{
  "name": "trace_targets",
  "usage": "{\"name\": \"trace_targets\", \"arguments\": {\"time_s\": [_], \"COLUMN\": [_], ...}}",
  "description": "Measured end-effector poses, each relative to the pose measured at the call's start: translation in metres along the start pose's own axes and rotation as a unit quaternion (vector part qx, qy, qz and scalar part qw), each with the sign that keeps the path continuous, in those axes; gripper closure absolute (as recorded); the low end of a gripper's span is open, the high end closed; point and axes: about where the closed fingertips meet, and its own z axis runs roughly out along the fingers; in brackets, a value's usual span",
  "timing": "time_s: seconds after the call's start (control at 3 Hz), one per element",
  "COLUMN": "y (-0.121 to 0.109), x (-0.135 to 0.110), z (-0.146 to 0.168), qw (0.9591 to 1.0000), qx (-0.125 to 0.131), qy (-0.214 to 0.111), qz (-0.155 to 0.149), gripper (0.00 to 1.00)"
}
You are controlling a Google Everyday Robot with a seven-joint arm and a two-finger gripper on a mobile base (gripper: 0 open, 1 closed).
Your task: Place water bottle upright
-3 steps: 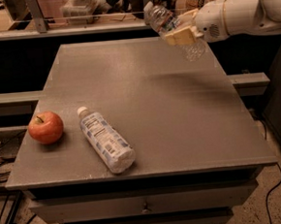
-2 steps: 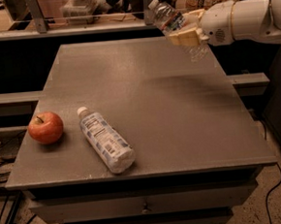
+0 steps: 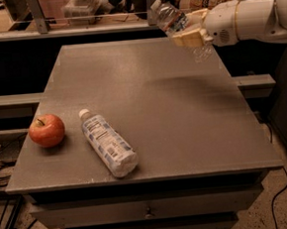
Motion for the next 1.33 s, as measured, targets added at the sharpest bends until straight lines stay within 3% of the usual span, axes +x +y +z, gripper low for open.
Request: {"name": "trace_targets", "arguments": {"time_s": [0.33, 1.0, 1.33], "y": [-0.002, -0.007, -0.007], "x": [0.007, 0.024, 0.028], "z": [0.011, 0.015, 0.011], "qw": [0.9996, 0.9971, 0.9938], "qx": [-0.013, -0.044, -0.041], "qy": [0.023, -0.038, -0.075], "qz": [0.009, 0.05, 0.07], "gripper": [1.0, 1.0, 1.0]}}
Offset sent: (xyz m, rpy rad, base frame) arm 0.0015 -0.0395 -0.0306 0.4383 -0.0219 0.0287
